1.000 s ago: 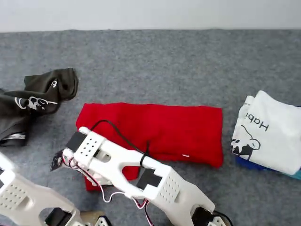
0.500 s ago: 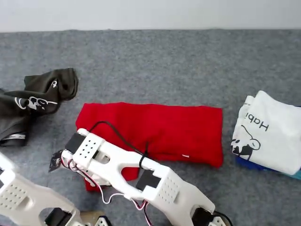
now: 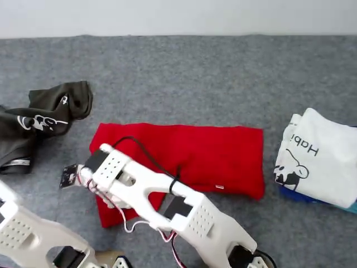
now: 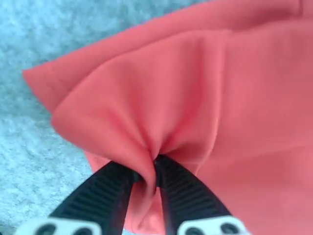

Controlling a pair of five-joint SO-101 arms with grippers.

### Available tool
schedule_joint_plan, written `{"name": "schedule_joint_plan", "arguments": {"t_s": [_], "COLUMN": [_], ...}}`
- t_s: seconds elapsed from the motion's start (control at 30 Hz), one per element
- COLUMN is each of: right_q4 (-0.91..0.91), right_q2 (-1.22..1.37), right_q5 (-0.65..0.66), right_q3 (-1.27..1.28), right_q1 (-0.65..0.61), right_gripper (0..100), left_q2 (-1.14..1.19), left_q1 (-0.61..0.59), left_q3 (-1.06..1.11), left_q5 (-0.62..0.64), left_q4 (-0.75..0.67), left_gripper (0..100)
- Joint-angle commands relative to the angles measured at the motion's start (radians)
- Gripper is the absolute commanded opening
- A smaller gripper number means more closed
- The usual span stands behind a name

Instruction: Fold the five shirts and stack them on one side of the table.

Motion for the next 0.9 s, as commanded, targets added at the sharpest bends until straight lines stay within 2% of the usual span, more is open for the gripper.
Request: {"name": "schedule_joint_plan", "arguments": {"t_s": [0.0,0.2,0.3,0.87], "right_q4": [-0.015,-0.005,-0.007,-0.065], "right_q2": [-0.001,-0.139,-0.180,-0.127], "right_q5": [0.009,0.012,0.057,0.107], "right_q3": [-0.002,-0.002,-0.002,-0.130], "right_q1": [0.002,0.012,0.015,0.248], "right_gripper": [1.0,1.0,1.0,1.0], "left_q2": [-0.018,-0.017,-0.014,-0.011], "left_q1": [-0.008,-0.002,0.002,0.011], "left_q3": [-0.048,-0.097,-0.111,-0.111], "left_q5": [-0.006,-0.006,-0.006,-0.006], "left_q4": [-0.021,-0.018,-0.018,-0.017], "left_gripper": [2,2,2,2]}}
